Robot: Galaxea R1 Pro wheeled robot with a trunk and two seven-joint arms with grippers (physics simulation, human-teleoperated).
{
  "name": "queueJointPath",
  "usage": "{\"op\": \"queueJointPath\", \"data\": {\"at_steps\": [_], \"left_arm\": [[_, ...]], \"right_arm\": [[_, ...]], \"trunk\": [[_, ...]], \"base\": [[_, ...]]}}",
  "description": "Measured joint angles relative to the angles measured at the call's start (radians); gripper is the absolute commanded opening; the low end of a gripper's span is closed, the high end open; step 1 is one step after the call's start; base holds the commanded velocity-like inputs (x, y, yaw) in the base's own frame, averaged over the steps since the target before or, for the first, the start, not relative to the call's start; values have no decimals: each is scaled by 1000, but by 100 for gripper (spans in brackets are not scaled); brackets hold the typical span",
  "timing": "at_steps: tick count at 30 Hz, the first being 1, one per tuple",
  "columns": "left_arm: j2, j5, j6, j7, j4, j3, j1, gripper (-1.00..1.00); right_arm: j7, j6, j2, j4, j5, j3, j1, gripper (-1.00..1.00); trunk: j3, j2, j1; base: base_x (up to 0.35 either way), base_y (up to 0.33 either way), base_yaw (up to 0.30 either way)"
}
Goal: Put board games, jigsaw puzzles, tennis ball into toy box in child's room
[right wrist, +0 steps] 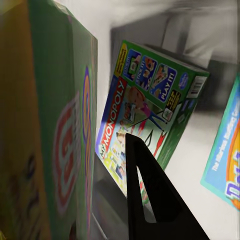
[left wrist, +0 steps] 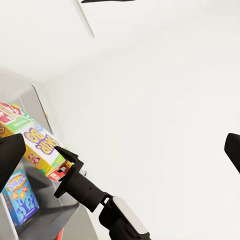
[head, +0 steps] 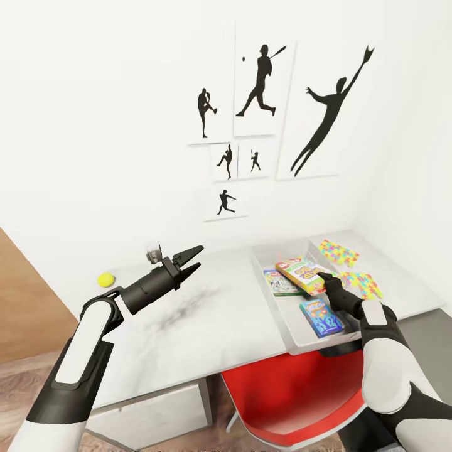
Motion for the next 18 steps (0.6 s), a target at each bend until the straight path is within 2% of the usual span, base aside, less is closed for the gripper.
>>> {"op": "queueJointPath", "data": {"at_steps": [18], "left_arm": [[0, 0, 0, 2, 0, 0, 0, 100]], "right_arm": [[0, 0, -1, 0, -2, 0, 1, -100]], "trunk": [[-12, 0, 0]], "base": [[0, 0, 0]]}}
